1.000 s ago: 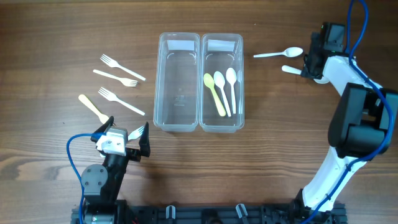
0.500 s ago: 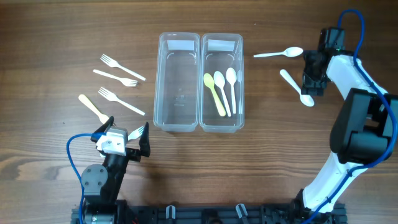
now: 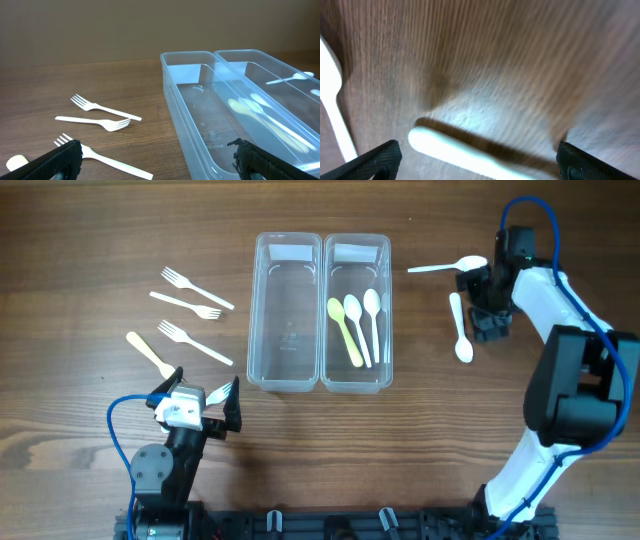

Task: Pack container
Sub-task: 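Carry the white spoon into the right container and release it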

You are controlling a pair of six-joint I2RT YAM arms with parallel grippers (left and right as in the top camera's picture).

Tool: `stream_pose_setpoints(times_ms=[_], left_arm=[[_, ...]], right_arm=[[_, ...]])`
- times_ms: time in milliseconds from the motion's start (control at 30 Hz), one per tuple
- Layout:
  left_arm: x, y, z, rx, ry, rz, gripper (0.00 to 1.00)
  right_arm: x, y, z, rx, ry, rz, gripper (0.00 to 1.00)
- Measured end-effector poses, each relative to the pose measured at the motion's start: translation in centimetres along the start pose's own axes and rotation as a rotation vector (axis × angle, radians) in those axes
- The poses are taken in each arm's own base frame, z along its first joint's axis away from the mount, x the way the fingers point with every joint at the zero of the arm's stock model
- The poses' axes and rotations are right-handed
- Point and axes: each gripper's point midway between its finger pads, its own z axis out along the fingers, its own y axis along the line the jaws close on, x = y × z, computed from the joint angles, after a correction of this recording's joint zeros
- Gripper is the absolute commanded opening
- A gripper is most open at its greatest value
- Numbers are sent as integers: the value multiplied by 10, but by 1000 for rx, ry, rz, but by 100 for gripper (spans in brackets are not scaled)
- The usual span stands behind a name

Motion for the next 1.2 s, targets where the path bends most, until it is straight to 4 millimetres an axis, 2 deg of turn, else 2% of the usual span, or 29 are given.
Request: stream_pose_setpoints(times_ms=[100, 133, 200, 267, 333, 433, 633, 800, 867, 1000, 1033, 1100, 1200], left_arm=[[0, 0, 0, 0, 0, 0, 100], [0, 0, 0, 0, 0, 0, 100], [0, 0, 0, 0, 0, 0, 100], [0, 0, 0, 0, 0, 0, 100], [0, 0, 0, 0, 0, 0, 100], [0, 0, 0, 0, 0, 0, 100], [0, 0, 0, 0, 0, 0, 100], [0, 0, 0, 0, 0, 0, 100], [0, 0, 0, 0, 0, 0, 100], [0, 0, 0, 0, 0, 0, 100], [0, 0, 0, 0, 0, 0, 100], [0, 0, 0, 0, 0, 0, 100], [0, 0, 0, 0, 0, 0, 100]], right_arm=[[-25, 1, -29, -5, -126, -193, 100], [-34, 2, -44, -12, -171, -309, 100], [-40, 4, -54, 0, -201, -535, 100], [-33, 1, -54, 25, -167, -890, 92], [-19, -3, -52, 13, -97, -1133, 87], [-10, -3, -51, -17, -58, -1290, 84], [1, -7, -43, -50, -9, -1355, 82], [18, -20, -8, -63, 105, -1317, 80], [22, -23, -2, -62, 128, -1296, 77], [27, -25, 5, -54, 150, -1304, 59], [27, -26, 6, -53, 154, -1320, 51], [27, -27, 7, -52, 159, -1349, 25], [28, -28, 9, -52, 166, -1380, 13]])
